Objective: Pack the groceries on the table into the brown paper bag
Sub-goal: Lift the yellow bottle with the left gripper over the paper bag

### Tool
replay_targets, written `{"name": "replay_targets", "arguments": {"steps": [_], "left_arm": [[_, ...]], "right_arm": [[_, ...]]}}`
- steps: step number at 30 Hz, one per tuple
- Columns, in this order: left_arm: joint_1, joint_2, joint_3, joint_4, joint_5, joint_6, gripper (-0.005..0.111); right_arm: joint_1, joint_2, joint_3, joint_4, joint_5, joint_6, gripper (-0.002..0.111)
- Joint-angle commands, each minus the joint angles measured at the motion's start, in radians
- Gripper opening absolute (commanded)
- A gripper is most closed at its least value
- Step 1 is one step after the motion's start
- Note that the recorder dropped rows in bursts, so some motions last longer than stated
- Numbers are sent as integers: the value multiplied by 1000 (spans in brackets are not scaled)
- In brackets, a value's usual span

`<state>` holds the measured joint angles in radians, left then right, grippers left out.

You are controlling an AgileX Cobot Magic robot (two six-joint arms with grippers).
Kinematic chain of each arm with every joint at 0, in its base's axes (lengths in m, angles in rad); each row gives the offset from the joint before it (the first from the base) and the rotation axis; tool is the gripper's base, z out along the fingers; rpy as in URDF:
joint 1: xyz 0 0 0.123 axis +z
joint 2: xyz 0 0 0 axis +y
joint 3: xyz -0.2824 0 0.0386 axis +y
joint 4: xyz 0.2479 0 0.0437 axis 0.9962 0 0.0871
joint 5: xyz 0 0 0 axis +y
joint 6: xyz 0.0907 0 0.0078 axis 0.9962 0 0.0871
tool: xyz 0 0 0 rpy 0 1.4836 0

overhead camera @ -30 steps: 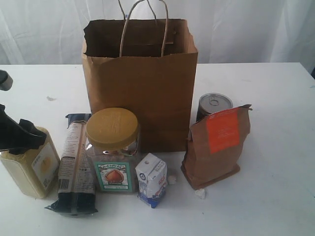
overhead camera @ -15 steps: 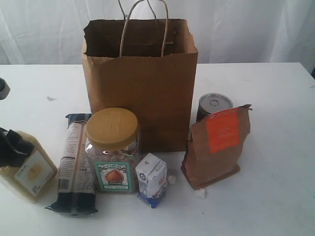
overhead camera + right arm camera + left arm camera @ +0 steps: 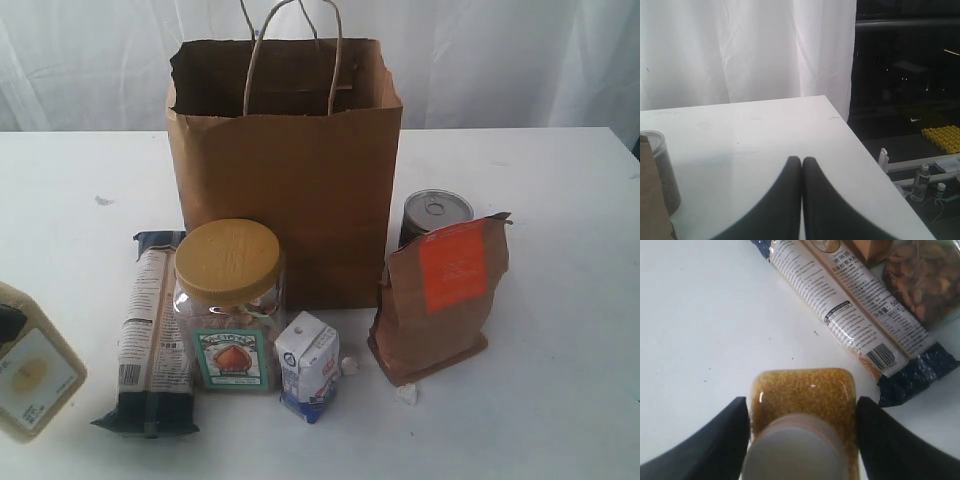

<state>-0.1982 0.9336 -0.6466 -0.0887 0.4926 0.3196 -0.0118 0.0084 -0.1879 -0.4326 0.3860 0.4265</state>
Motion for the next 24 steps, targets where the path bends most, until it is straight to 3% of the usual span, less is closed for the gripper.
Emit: {"name": "replay_targets", "arguments": {"steps": [1,8,16,24], "left_arm": [[-1,-18,-4,-11,-23,-12,0],[-1,-27,-17,-11,-6,-32,0],[-1,-36,-221,18,219,-35,0],[-1,-36,-277,68,242,-36,0]], "right_arm": [[1,4,1,-6,-5,-5,0],[1,4,1,-6,-5,-5,0],[1,4,1,-6,-5,-5,0],[1,4,1,-6,-5,-5,0]]}}
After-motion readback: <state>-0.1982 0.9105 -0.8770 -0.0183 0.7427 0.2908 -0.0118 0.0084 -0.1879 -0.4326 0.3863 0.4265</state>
